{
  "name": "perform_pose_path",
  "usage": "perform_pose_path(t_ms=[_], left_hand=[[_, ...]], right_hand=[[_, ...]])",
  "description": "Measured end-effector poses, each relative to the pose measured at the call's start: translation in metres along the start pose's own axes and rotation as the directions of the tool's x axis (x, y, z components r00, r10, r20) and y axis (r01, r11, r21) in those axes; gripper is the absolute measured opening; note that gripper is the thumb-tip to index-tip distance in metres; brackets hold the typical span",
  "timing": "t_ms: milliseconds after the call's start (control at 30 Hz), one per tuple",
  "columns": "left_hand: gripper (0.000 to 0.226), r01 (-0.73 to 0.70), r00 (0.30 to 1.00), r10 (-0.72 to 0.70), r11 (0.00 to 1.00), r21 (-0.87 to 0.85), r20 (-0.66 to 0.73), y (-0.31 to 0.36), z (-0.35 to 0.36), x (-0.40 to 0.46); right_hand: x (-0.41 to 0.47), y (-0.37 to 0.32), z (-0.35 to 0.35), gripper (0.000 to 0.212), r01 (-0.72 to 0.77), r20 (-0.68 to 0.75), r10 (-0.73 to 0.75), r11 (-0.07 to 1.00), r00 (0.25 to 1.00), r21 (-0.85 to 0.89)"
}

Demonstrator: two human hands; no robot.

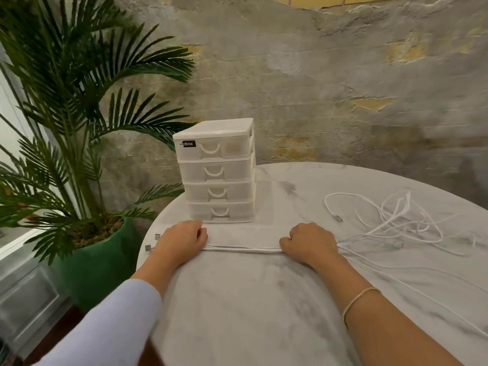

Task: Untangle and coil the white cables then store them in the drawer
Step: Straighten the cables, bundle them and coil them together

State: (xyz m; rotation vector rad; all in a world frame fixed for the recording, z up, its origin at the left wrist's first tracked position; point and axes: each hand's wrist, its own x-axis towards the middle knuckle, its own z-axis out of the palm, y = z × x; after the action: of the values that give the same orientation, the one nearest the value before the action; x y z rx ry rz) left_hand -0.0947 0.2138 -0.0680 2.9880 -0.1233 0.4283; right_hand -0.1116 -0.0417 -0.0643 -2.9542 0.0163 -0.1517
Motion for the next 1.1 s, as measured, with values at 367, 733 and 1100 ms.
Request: perform_pose_path(t_ms=[367,733,1100], left_hand=[[0.033,-0.155,0.988,0.156,0.963,0.220,0.017,0.042,-0.009,0.006],[0.034,-0.059,0.996,0.086,0.868,-0.492,0.034,0.154,0.024,-0.008],[0.063,-0.011,0.990,0.070,0.903,-0.430,0.122,0.148,0.021,0.008]], right_hand=[[-0.004,-0.004,0.000,0.034,0.012,0.008,-0.013,1.000,1.000,0.021],[-0.006,0.002,-0.003,0.034,-0.043,-0.005,0.043,0.994,0.999,0.097],[-0.005,0.005,-0.023,0.043,0.059,0.112,-0.112,0.916,0.987,0.398]])
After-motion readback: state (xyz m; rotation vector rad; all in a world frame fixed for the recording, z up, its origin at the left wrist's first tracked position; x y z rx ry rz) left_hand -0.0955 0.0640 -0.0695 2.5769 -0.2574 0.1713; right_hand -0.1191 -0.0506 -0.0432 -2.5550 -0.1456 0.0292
